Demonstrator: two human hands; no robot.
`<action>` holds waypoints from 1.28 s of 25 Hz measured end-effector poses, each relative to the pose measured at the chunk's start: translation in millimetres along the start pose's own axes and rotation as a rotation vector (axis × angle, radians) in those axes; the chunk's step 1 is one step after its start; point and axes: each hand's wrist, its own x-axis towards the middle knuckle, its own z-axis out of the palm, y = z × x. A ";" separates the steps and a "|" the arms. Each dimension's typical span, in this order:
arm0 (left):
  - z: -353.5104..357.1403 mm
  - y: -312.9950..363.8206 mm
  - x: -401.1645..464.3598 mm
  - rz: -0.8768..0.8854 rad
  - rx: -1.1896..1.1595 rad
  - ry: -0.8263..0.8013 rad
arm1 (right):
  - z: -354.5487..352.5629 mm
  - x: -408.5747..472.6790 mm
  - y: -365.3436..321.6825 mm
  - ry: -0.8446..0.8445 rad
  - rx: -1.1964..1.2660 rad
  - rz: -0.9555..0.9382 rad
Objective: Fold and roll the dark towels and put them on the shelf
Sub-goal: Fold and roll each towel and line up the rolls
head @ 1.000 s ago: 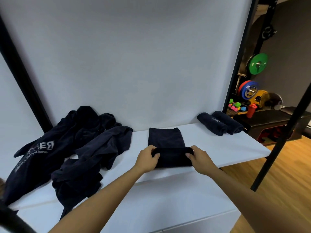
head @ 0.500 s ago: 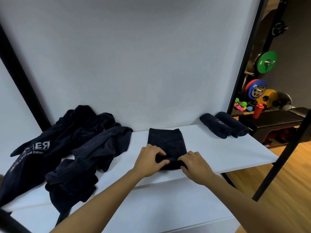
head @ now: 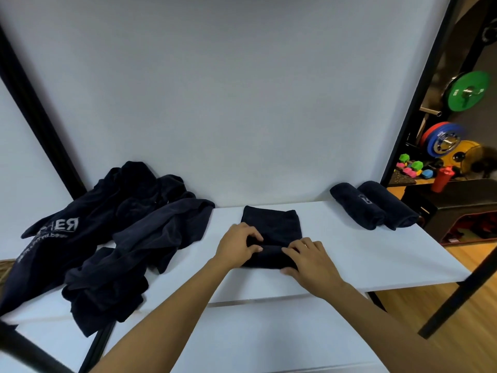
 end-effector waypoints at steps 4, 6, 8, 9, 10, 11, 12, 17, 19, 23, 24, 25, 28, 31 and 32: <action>8.5 5.8 -11.2 0.220 0.199 0.018 | 3.2 8.9 15.4 -0.174 0.145 0.040; 9.1 5.4 -10.5 0.178 0.199 -0.086 | -8.1 22.6 25.8 -0.226 0.324 0.083; 7.0 9.7 -4.1 0.075 0.124 -0.159 | -12.1 30.4 32.5 -0.254 0.416 0.125; 5.3 12.9 2.9 0.014 0.070 -0.198 | -11.8 30.9 33.5 -0.209 0.393 0.104; 3.5 14.3 11.6 -0.050 0.013 -0.238 | -6.2 29.8 35.3 -0.105 0.308 0.037; 1.1 15.8 19.5 -0.112 -0.043 -0.275 | 0.3 28.7 35.9 -0.080 0.210 -0.021; -0.2 17.6 26.0 -0.159 -0.085 -0.304 | 9.3 29.2 38.6 -0.060 0.132 -0.066; 14.7 9.8 36.8 -0.047 0.148 0.078 | 24.2 58.5 56.1 -0.124 0.149 -0.095; 15.2 8.4 36.9 0.102 0.265 0.133 | 20.5 74.9 64.1 -0.222 0.245 -0.038; 14.5 1.4 52.7 0.100 0.395 -0.099 | 16.1 96.9 67.6 -0.312 0.277 0.030; 12.1 3.1 61.9 0.083 0.381 -0.139 | 19.2 97.0 66.2 -0.187 0.200 0.008; 8.1 5.0 72.5 0.053 0.344 -0.201 | 22.0 95.0 63.8 -0.067 0.141 -0.014; -4.1 -3.7 107.7 -0.084 0.082 -0.400 | 34.4 93.2 59.7 -0.002 0.119 -0.082; 1.3 -19.9 128.5 -0.019 0.077 -0.278 | 34.4 116.2 64.5 -0.173 0.139 0.036; 6.4 -22.8 129.9 0.038 0.124 -0.110 | 32.2 126.1 67.3 -0.210 0.169 0.069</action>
